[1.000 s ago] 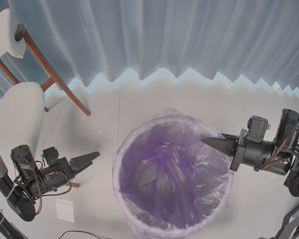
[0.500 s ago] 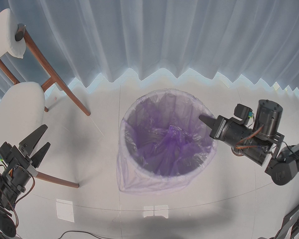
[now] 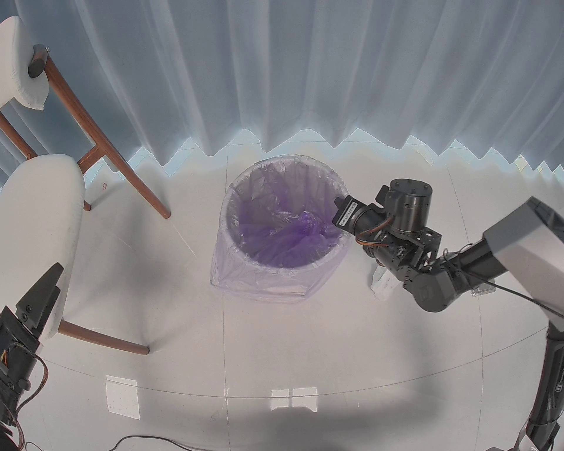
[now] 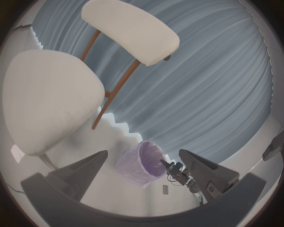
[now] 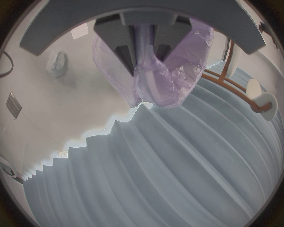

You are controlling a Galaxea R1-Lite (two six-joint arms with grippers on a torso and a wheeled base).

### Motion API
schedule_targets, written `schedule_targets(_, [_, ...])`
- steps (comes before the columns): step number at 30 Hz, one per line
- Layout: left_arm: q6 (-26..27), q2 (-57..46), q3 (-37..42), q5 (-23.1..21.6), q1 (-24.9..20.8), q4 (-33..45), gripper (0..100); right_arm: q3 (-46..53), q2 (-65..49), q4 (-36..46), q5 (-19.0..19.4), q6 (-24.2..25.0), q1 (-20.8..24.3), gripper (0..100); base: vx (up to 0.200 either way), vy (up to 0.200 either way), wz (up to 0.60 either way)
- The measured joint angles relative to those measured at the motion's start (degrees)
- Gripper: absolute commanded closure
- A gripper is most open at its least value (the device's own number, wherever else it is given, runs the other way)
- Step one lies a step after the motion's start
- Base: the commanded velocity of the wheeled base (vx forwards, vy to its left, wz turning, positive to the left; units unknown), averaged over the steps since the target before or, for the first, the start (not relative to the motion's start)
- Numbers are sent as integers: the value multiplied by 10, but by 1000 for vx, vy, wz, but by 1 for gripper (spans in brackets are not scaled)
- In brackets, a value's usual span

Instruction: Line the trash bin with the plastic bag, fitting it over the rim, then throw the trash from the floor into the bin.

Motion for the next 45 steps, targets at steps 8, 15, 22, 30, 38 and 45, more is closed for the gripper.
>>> schedule_targets(8, [48,-118,0,19,32,184,0,-133,116,-1,-12,5,-11,100,0,0,0])
schedule_targets(15, [65,-225,-1,22,42,317,0,-209,186,-3,-14,7,-23,100,0,0,0])
schedule_targets(22, [94,-316,-22,22,42,429,0,-226,225,-33,-16,6,-34,100,0,0,0])
schedule_targets(30, [111,-354,-33,22,45,433,0,-216,240,-58,-23,6,-37,0,0,0,0])
schedule_targets(38, [136,-369,-35,23,46,435,0,-145,215,-91,-36,6,-36,0,0,0,0])
schedule_targets(45, [173,-399,-34,24,46,476,0,-10,138,-123,-38,4,-30,0,0,0,0])
